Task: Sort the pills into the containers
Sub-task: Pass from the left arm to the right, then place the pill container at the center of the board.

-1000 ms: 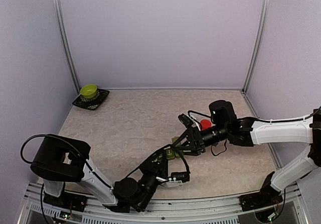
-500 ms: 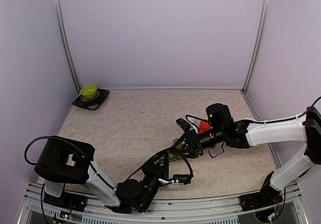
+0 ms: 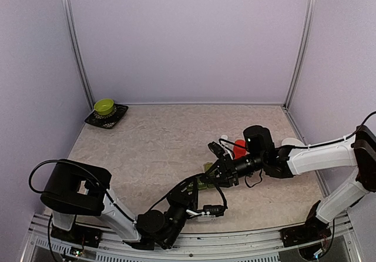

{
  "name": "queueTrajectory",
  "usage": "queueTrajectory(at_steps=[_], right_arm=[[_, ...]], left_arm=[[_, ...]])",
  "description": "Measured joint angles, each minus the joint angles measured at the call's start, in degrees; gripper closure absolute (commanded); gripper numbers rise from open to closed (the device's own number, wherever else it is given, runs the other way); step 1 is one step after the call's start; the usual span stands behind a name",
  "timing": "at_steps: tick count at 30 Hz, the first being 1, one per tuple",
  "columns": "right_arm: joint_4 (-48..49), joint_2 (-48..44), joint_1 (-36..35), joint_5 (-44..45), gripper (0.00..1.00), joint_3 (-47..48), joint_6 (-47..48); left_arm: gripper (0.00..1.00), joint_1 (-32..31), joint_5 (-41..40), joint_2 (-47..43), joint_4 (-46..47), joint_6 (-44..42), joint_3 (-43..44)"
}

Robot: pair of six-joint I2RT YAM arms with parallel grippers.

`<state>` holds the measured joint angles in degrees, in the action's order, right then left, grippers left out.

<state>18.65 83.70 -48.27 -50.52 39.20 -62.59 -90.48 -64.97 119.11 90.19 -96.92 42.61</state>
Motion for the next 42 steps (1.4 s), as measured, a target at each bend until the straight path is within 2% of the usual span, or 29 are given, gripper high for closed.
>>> queueTrajectory(at_steps=[3,6,7,8,9,16,22,25,31,34,38,42], right_arm=[[2.1,0.1,0.0,-0.3,0.82,-0.8,-1.5],[5.2,0.1,-0.1,-1.4,0.91,-1.5,-3.1],[6.1,0.1,-0.1,-1.7,0.91,-1.7,-3.6],[7.0,0.1,-0.2,-2.0,0.91,-1.7,-4.0],[7.8,0.1,-0.3,-2.3,0.91,-1.7,-4.4],[10.0,0.2,-0.2,-2.8,0.90,-1.6,-4.4],[4.8,2.7,2.4,-1.5,0.92,3.4,0.4],[3.3,5.8,3.8,-0.8,0.91,7.9,3.2],[-0.8,16.4,5.7,1.6,0.90,16.7,8.1],[-2.3,22.2,6.2,2.7,0.90,21.3,9.4],[-3.2,29.0,6.5,3.8,0.88,27.5,10.1],[-3.3,34.2,6.7,4.8,0.85,32.1,9.8]], left_arm=[[0.57,0.0,-0.1,0.0,0.0,-0.1,0.1],[0.39,0.0,-0.2,0.0,0.0,-0.1,0.1],[0.28,0.1,-0.3,0.0,-0.1,0.0,0.1],[0.13,0.1,-0.4,0.0,-0.1,0.2,0.1],[0.03,0.1,-0.5,-0.1,-0.1,0.3,0.1],[0.01,0.1,-1.4,-2.3,0.0,2.6,-0.7],[0.01,0.4,-2.4,-9.8,-0.1,10.1,-4.2],[0.01,1.3,-3.2,-16.1,-5.5,20.6,-5.9],[0.01,5.7,2.3,-34.3,-33.9,54.2,-6.1],[0.01,8.2,6.6,-41.1,-44.8,67.3,-6.2],[0.01,9.7,10.6,-46.4,-54.5,80.0,-6.6],[0.01,10.8,13.7,-48.0,-62.6,89.2,-6.6]])
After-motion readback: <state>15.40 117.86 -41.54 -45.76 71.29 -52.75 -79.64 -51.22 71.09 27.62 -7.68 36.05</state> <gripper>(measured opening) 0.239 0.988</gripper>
